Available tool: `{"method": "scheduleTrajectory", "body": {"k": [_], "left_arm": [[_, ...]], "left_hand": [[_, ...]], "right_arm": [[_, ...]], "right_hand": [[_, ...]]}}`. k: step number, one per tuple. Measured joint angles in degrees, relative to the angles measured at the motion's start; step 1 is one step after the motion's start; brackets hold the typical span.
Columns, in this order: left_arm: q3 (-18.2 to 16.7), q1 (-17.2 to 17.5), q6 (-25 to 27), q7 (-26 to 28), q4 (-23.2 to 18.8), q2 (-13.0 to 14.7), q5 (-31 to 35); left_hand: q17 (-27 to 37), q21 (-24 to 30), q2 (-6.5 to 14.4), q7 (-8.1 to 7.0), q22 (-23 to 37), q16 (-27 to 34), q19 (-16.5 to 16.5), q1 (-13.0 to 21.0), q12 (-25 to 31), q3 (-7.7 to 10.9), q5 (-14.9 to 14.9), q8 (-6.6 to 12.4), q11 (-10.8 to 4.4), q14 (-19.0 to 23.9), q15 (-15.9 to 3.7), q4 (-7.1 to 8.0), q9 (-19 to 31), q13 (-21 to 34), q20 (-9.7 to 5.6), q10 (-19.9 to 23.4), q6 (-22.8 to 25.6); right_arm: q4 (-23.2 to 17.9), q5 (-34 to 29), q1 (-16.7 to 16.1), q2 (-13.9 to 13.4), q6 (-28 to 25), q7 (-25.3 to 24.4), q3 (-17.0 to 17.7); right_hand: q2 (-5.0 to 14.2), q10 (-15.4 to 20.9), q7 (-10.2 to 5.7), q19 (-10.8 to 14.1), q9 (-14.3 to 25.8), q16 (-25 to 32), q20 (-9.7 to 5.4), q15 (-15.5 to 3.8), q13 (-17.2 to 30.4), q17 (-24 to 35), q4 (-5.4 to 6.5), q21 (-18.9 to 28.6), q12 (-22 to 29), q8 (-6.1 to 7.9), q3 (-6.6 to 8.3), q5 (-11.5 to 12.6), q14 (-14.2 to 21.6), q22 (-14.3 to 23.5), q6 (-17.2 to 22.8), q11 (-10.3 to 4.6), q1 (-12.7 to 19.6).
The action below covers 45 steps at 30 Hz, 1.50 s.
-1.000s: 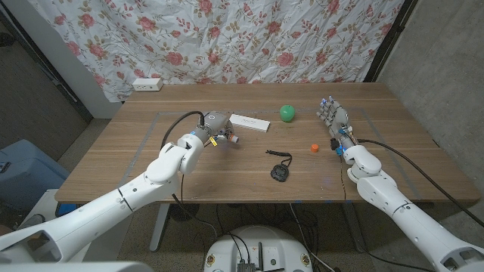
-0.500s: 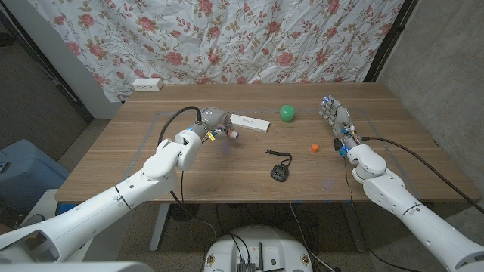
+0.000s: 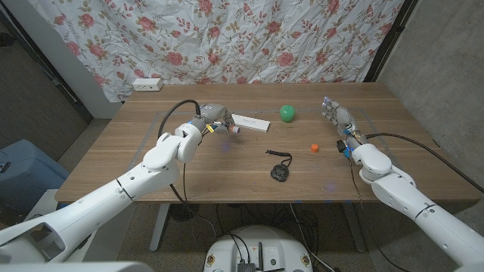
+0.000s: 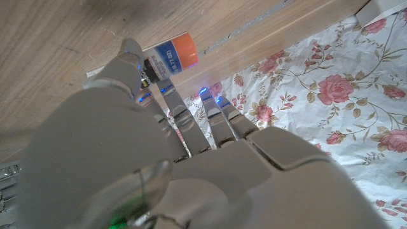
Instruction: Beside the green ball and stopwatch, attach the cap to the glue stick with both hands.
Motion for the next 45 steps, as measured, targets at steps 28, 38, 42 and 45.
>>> {"method": "scheduleTrajectory", "body": {"k": [28,38,42,45], "left_arm": [[2.9,-4.7,1.5,0.4,3.6,-2.3,-3.5],[3.5,-5.3,1.7,1.2,4.3,-2.4,-4.5],[3.6,-5.4,1.8,1.6,4.4,-2.4,-4.8],[3.7,-5.4,2.0,1.8,4.4,-2.4,-4.9]], "left_hand": [[0.0,-0.4,0.0,0.02,0.0,-0.2,-0.2,0.0,-0.5,-0.63,0.0,-0.55,-0.18,-0.3,-0.09,0.18,-0.2,0.0,-0.21,0.3,0.0],[0.0,-0.4,-0.3,0.03,0.0,-0.2,-0.2,-0.3,-0.7,-0.8,0.0,-0.77,0.0,-0.4,0.0,0.18,-0.2,0.0,-0.21,1.2,0.0],[0.0,-0.4,-0.3,0.03,0.0,-0.2,-0.2,-0.3,-0.7,-0.86,0.0,-0.83,0.0,-0.4,0.0,0.12,-0.2,0.0,-0.21,1.2,0.0],[0.0,-0.4,-0.3,0.07,0.0,-0.2,-0.2,-0.3,-0.7,-0.85,0.0,-0.76,0.0,-0.4,0.0,0.13,-0.2,0.0,-0.21,1.2,0.0]], "right_arm": [[-12.7,-18.4,-5.8,-11.9,-12.7,-6.8,1.2],[-18.7,-24.5,-6.8,-17.6,-21.9,-5.3,1.2],[-20.7,-26.0,-7.2,-19.5,-24.7,-4.2,1.2],[-22.3,-27.1,-7.3,-20.9,-26.5,-3.3,1.2]], "right_hand": [[-4.23,-0.7,-2.57,-3.4,0.3,-0.9,0.92,0.44,0.6,-0.2,-1.44,-0.4,0.0,0.26,0.56,0.0,-3.1,0.0,-1.9,-2.22,5.4],[-5.83,-0.6,-2.77,-4.8,0.6,-0.8,1.55,0.24,0.8,-0.2,-1.63,-0.4,0.0,0.71,0.75,0.2,-4.3,0.0,-2.1,-3.28,8.1],[-6.44,-0.6,-2.79,-5.0,0.6,-0.8,1.75,0.34,0.8,-0.2,-1.94,-0.4,0.1,1.12,1.07,0.4,-4.4,0.0,-2.1,-3.28,9.3],[-6.19,-0.6,-2.79,-5.4,0.7,-0.8,2.15,0.35,0.8,-0.2,-1.92,-0.4,0.4,1.12,1.08,0.9,-4.4,0.0,-2.1,-3.25,10.3]]}}
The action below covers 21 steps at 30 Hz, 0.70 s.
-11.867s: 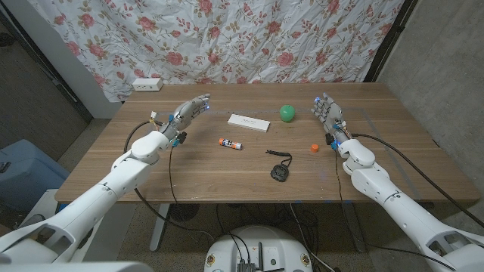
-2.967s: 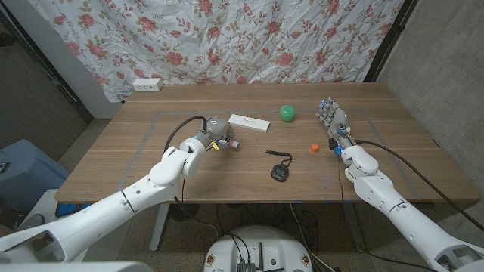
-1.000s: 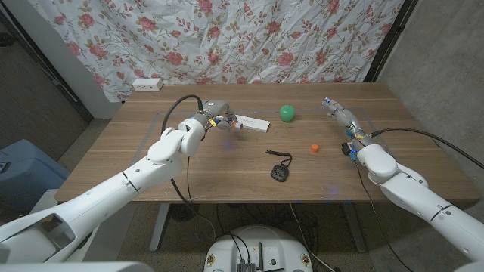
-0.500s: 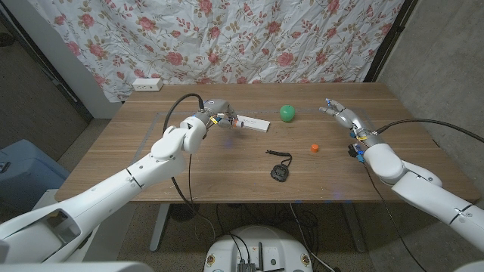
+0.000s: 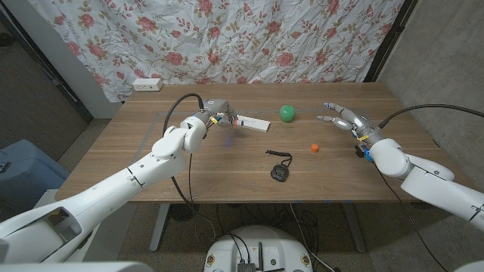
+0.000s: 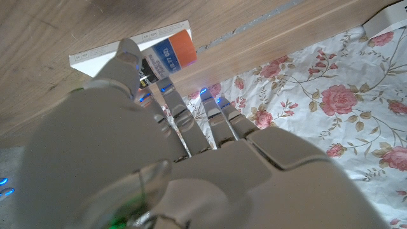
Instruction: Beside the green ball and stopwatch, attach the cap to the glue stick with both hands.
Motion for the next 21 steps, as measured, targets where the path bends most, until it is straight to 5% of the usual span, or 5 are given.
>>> {"method": "scheduleTrajectory", "body": {"k": [21], "left_arm": [[0.6,0.2,1.5,1.6,-0.3,0.2,-0.2]], "left_hand": [[0.0,0.0,0.0,0.07,0.0,0.0,0.0,0.0,0.2,-0.21,0.0,0.19,0.19,0.0,0.0,0.22,0.0,0.0,0.0,0.2,-0.1]], "right_arm": [[-10.7,-11.1,3.1,-8.3,-15.3,9.1,-4.8]], "right_hand": [[-1.56,2.4,0.74,0.7,0.1,0.7,0.64,1.33,0.5,-0.3,-0.08,0.2,0.7,1.05,1.35,0.9,1.0,0.0,0.7,0.33,5.5]]}}
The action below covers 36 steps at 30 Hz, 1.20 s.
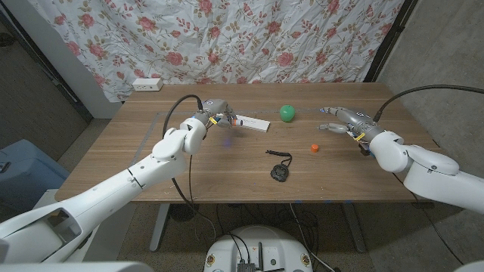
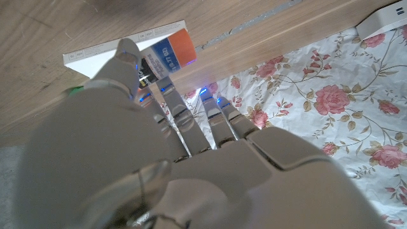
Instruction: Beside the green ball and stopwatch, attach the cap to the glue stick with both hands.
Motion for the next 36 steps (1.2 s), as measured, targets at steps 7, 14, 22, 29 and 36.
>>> {"method": "scheduleTrajectory", "body": {"k": [7,14,22,29,36], "left_arm": [[0.3,0.2,0.5,0.1,-0.4,0.1,0.4],[0.5,0.4,1.2,0.1,-0.9,0.2,1.0],[0.6,0.7,1.9,-0.2,-1.5,0.4,1.7],[0.6,1.2,2.4,-0.5,-2.2,0.7,2.3],[0.5,1.6,2.8,-0.6,-2.7,0.9,2.6]], "left_hand": [[0.0,0.0,0.1,0.0,0.0,0.0,0.0,0.2,0.0,-0.01,0.0,-0.06,0.0,0.0,0.0,-0.01,0.0,0.0,0.0,0.0,0.0],[0.0,0.0,0.2,0.01,0.0,0.0,0.0,0.2,0.0,-0.02,0.0,-0.18,0.0,0.0,0.0,-0.03,0.0,0.0,0.0,0.0,0.0],[0.0,0.0,0.1,0.25,0.0,0.0,0.0,0.2,0.0,-0.03,-0.1,-0.43,0.0,0.0,0.0,-0.04,0.0,0.0,0.0,0.0,0.5],[0.0,0.0,0.2,0.26,0.0,0.0,-0.2,0.2,-0.1,-0.11,-0.1,-0.42,0.0,0.0,0.0,-0.12,0.0,0.0,0.22,0.0,0.5],[0.0,0.0,0.2,0.26,0.0,0.0,-0.3,0.2,-0.3,-0.11,-0.1,-0.13,0.0,0.0,0.0,-0.13,0.0,0.0,0.31,0.0,0.5]], "right_arm": [[-2.2,-4.2,2.1,-1.5,-3.3,4.2,-2.4],[-3.5,-8.2,4.5,-2.3,-5.2,8.8,-4.8],[-4.4,-11.5,6.6,-2.7,-5.5,13.9,-6.6],[-4.4,-13.8,8.2,-2.6,-5.1,17.9,-7.8],[-4.1,-15.8,9.5,-2.0,-4.3,21.7,-8.8]], "right_hand": [[-0.55,0.6,0.61,0.8,0.3,0.0,0.8,0.5,0.3,0.0,0.15,0.2,0.5,0.44,0.15,0.3,0.5,0.0,0.6,0.6,1.8],[-1.83,0.6,1.02,1.0,0.3,0.0,1.0,0.49,0.5,0.0,-0.01,0.4,0.5,0.87,0.31,0.4,0.5,0.0,1.0,0.6,3.0],[-2.81,1.2,1.02,1.4,0.3,0.0,1.41,0.49,0.5,0.0,-0.01,0.4,0.5,0.89,0.3,0.1,0.5,0.0,1.0,-0.06,4.0],[-3.86,2.7,1.33,1.9,0.3,0.4,1.8,0.62,0.8,0.2,0.24,0.4,0.5,0.89,0.05,0.1,1.3,0.0,1.3,-1.49,5.1],[-4.83,2.8,1.63,2.5,0.3,0.9,1.19,0.51,0.8,0.2,0.28,0.4,0.5,1.33,0.01,-0.4,2.0,0.0,1.6,-2.72,6.1]]}}
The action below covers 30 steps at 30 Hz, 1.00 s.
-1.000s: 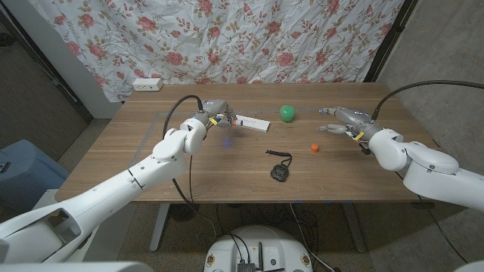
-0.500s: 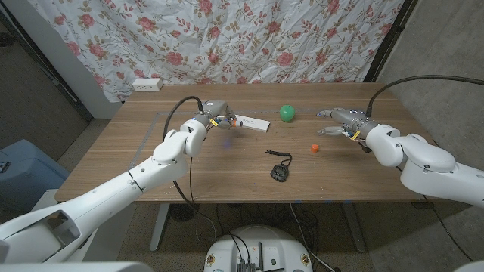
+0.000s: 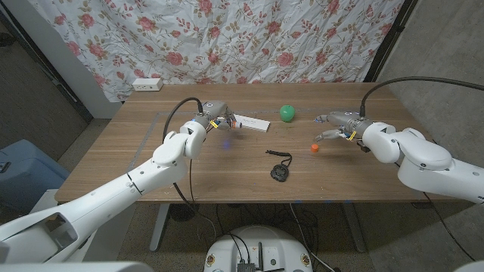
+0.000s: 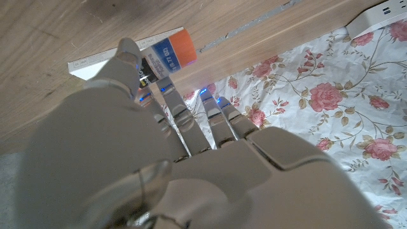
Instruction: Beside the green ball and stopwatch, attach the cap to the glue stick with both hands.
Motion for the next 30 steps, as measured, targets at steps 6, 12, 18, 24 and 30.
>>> {"method": "scheduleTrajectory", "body": {"k": [6,12,18,24,30], "left_arm": [[-0.1,0.2,0.2,-0.2,-0.2,0.1,0.3],[-0.3,0.4,0.2,-0.2,-0.3,0.2,0.5],[-0.4,0.5,0.2,-0.2,-0.4,0.3,0.7],[-0.4,0.7,0.2,-0.3,-0.6,0.4,1.0],[-0.5,0.7,0.2,-0.5,-0.7,0.5,1.3]], "left_hand": [[0.0,0.0,0.0,0.0,0.0,0.0,0.0,0.0,-0.1,-0.07,0.0,0.01,0.0,0.0,0.0,-0.08,0.3,0.0,0.0,0.0,0.0],[0.0,0.0,0.0,0.01,0.0,0.0,0.0,0.0,0.1,-0.14,0.0,0.0,0.0,0.0,0.0,-0.15,0.3,0.0,0.0,0.0,0.0],[0.0,0.0,0.0,0.01,0.0,0.0,0.0,0.0,0.1,-0.29,0.0,-0.03,0.0,0.0,0.0,-0.04,0.3,0.0,0.0,0.0,0.0],[0.0,0.0,0.0,0.01,0.0,0.0,0.0,0.0,0.1,-0.42,-0.1,-0.07,0.0,0.0,0.0,-0.03,0.3,0.0,0.0,0.0,0.0],[0.0,0.0,0.0,0.01,0.0,0.0,0.0,0.0,0.1,-0.43,0.1,-0.2,0.0,0.0,0.0,-0.04,0.3,0.0,0.0,0.0,0.0]], "right_arm": [[0.4,-1.8,0.8,0.5,0.8,2.7,-0.6],[1.0,-3.3,1.5,1.4,1.5,5.0,-1.2],[1.7,-4.7,2.1,2.3,2.4,7.1,-1.8],[2.5,-6.5,2.7,3.3,3.0,8.7,-2.6],[3.4,-8.4,3.0,4.4,3.2,9.9,-3.4]], "right_hand": [[0.37,0.4,0.62,0.4,0.0,0.1,-0.41,-0.35,0.0,0.0,0.35,0.0,0.0,0.0,0.14,0.0,0.9,0.0,0.6,-0.54,0.4],[0.82,0.4,0.61,0.7,0.0,0.4,-0.75,-0.44,-0.2,0.0,0.35,0.0,0.0,0.35,0.13,0.0,1.0,0.0,1.0,-0.6,0.8],[1.72,1.2,0.75,1.0,0.0,0.4,-1.02,-0.91,-0.2,0.0,0.4,0.0,0.0,0.78,0.56,0.3,2.1,0.0,2.0,-0.69,2.5],[1.03,2.4,0.76,1.6,0.0,0.9,-1.22,-1.46,-0.2,0.0,0.36,0.2,0.4,1.22,0.79,0.4,3.3,0.0,2.8,-0.7,4.6],[1.16,2.5,0.7,2.0,0.0,0.9,-1.64,-1.55,-0.4,0.0,0.5,0.2,0.4,1.22,0.93,0.8,3.8,0.0,3.4,-0.79,5.2]]}}
